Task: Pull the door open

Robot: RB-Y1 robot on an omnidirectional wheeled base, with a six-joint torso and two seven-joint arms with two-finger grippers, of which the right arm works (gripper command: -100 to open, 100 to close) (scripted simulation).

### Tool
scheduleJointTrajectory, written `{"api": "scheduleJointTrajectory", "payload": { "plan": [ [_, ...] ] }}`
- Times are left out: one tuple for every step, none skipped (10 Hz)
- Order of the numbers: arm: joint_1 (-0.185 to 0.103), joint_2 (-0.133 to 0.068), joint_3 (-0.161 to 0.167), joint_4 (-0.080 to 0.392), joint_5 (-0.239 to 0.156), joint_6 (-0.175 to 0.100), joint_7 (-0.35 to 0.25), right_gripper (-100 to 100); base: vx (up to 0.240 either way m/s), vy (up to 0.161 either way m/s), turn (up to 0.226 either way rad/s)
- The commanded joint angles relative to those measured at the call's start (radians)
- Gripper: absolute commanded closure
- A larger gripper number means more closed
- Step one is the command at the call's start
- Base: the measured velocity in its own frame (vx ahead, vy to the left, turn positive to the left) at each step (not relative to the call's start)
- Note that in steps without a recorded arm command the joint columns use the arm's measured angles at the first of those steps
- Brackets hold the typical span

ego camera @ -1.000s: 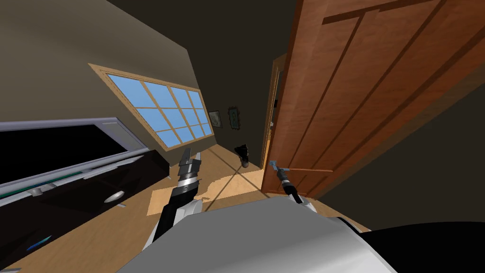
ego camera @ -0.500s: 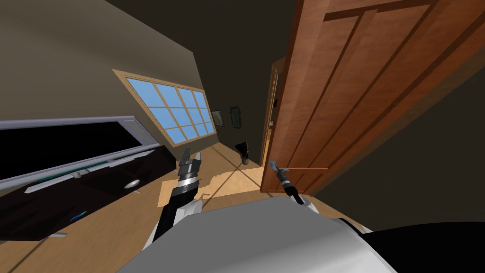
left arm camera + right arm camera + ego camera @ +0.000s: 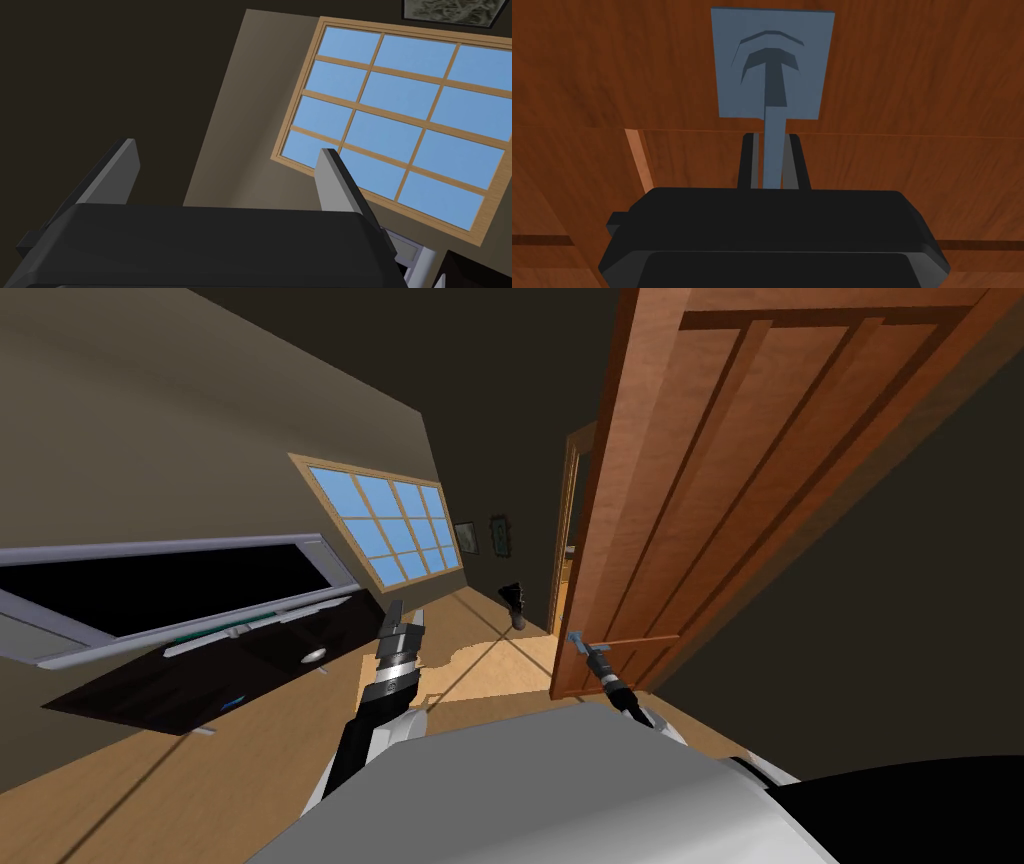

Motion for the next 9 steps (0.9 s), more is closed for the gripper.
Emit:
{"api": "scheduleJointTrajectory", "payload": {
  "plan": [
    [0.004,-0.011,0.012,0.007,0.009,-0.022,-0.018,100,-0.201,-0.041,0.044],
    [0.003,-0.006,0.007,0.001,0.006,-0.008,-0.01,100,-0.09,-0.023,0.011],
    [0.02,-0.016,0.015,0.007,0.013,-0.034,-0.024,100,-0.13,-0.025,0.135],
    [0.029,-0.022,0.018,0.009,0.016,-0.049,-0.032,100,-0.192,-0.084,0.169],
    [0.04,-0.03,0.022,0.012,0.02,-0.068,-0.041,100,-0.184,-0.081,0.146],
    [0.051,-0.038,0.026,0.014,0.024,-0.087,-0.05,100,-0.196,-0.09,0.169],
    [0.062,-0.046,0.03,0.017,0.029,-0.106,-0.059,100,-0.211,-0.068,0.166],
    [0.073,-0.054,0.034,0.019,0.033,-0.125,-0.068,100,-0.234,-0.072,0.164],
    [0.078,-0.058,0.036,0.02,0.035,-0.133,-0.073,100,-0.189,-0.074,0.105]
  ]
}}
